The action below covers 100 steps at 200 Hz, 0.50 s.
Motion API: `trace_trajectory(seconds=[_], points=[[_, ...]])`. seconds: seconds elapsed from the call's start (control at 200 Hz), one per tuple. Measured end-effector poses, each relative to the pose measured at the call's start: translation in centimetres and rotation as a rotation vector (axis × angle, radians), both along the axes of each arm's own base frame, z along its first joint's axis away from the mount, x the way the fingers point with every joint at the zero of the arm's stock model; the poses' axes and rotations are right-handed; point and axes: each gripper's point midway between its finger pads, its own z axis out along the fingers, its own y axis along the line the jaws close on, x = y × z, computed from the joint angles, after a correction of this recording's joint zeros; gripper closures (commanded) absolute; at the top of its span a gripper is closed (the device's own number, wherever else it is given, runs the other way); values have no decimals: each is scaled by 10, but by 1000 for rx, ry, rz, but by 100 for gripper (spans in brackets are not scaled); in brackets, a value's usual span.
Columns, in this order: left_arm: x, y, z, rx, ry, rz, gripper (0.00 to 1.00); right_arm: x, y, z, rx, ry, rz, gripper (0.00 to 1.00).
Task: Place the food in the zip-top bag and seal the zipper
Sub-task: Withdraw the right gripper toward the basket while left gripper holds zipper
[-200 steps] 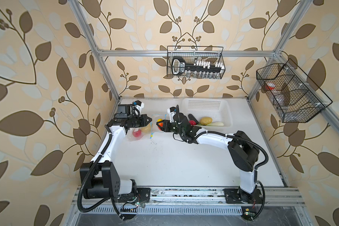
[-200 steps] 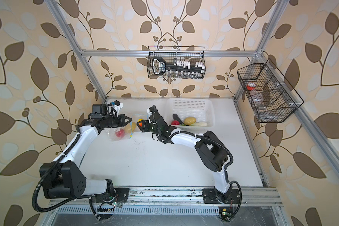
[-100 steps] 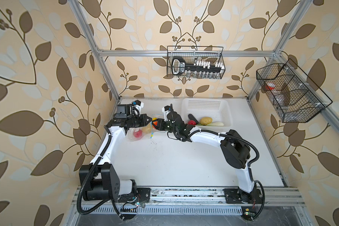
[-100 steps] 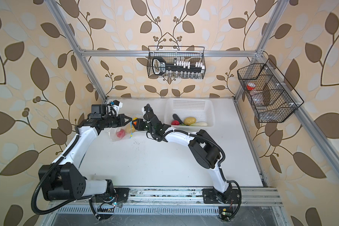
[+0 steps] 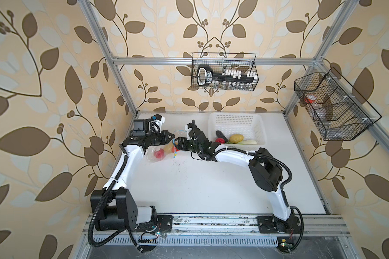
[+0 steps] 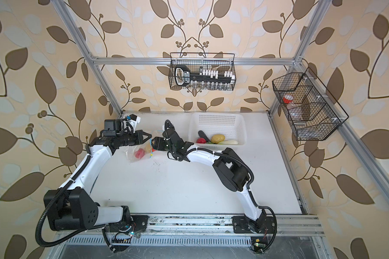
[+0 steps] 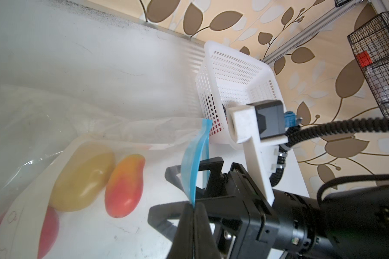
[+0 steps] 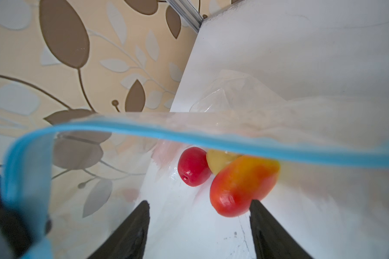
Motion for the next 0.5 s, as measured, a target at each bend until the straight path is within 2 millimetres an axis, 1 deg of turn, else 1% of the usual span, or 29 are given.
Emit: trace_trajectory(seconds=[0.08, 0.14, 0.215, 0.26, 0.365, 0.37, 0.375, 0.39, 0.5], points=[[0, 0, 0, 0, -1, 0, 100, -5, -10, 1, -10, 3, -4, 27], [0, 0, 0, 1, -1, 1, 100, -8, -17, 7, -12, -4, -9, 25], [1, 0, 0, 2, -3, 1, 100, -11, -26, 18, -8, -19, -17, 20], [1, 0, 0, 2, -4, 2, 100, -13, -31, 27, -4, -33, -22, 19], [1, 1, 0, 3, -5, 3, 100, -16, -38, 47, 14, -65, -27, 16], [1, 1, 0, 3, -5, 3, 100, -17, -39, 48, 15, -67, -26, 8], [1, 1, 0, 3, -6, 3, 100, -17, -39, 49, 16, -69, -26, 4], [1, 1, 0, 3, -6, 3, 100, -17, -39, 51, 18, -73, -25, 0], [1, 1, -2, 3, -4, 3, 100, -19, -42, 65, 24, -104, -19, 0]])
